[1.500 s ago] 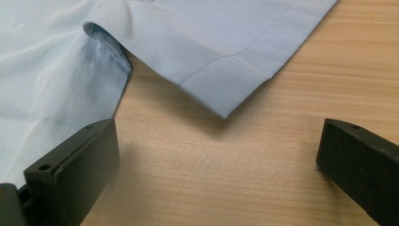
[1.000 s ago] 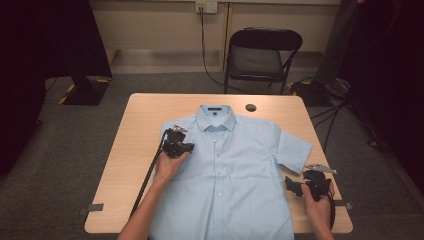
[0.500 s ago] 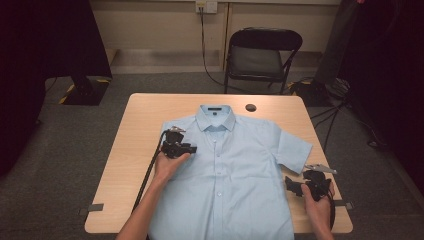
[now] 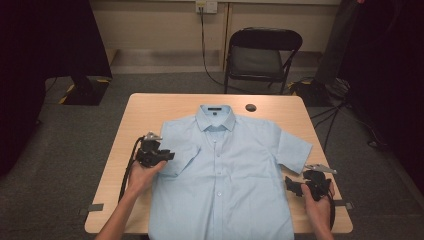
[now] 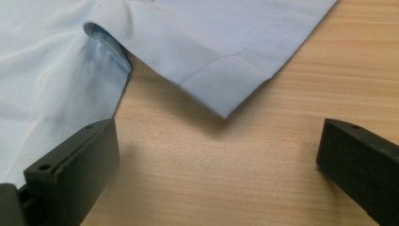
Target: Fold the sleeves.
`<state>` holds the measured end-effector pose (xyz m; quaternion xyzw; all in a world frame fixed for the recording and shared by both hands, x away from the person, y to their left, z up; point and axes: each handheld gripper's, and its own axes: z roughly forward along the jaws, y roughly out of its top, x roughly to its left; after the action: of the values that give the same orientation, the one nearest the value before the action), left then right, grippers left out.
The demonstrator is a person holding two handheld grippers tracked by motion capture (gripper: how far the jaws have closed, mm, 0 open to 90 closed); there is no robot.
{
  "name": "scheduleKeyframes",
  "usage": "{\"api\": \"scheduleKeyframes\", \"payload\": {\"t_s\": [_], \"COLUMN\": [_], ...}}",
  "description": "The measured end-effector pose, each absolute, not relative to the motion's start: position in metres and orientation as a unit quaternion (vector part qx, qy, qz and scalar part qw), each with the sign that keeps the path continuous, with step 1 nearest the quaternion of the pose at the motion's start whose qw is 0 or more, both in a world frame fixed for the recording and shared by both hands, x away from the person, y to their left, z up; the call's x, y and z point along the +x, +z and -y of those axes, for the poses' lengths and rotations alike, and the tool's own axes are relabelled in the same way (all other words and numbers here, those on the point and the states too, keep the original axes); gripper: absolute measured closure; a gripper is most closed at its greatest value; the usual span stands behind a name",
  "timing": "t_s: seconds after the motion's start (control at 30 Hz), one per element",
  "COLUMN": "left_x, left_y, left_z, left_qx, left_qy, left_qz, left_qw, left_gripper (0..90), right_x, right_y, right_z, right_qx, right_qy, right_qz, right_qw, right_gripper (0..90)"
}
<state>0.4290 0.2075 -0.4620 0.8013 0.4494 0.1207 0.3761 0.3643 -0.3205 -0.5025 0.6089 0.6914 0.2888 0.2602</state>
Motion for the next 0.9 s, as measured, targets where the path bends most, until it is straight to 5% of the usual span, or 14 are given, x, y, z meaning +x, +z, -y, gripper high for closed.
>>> {"api": "scheduleKeyframes", "payload": {"t_s": [0.3,0.57,0.9], "left_x": [0.395,0.388,0.388], "left_y": [-0.479,-0.487,-0.482], "left_z": [-0.211,-0.205,-0.212], "left_qx": [0.823,0.829,0.807], "left_qy": [0.118,0.137,0.146], "left_qz": [-0.428,-0.415,-0.427], "left_qw": [0.354,0.348,0.381], "left_gripper": [67.0,51.5,22.0], "right_x": [0.364,0.364,0.364], "right_y": [-0.502,-0.502,-0.502], "right_z": [0.321,0.321,0.321], "right_qx": [0.609,0.609,0.609], "right_qy": [0.289,0.289,0.289], "right_qz": [-0.691,-0.691,-0.691], "right_qw": [0.260,0.260,0.260], "right_gripper": [0.0,0.0,0.0]}}
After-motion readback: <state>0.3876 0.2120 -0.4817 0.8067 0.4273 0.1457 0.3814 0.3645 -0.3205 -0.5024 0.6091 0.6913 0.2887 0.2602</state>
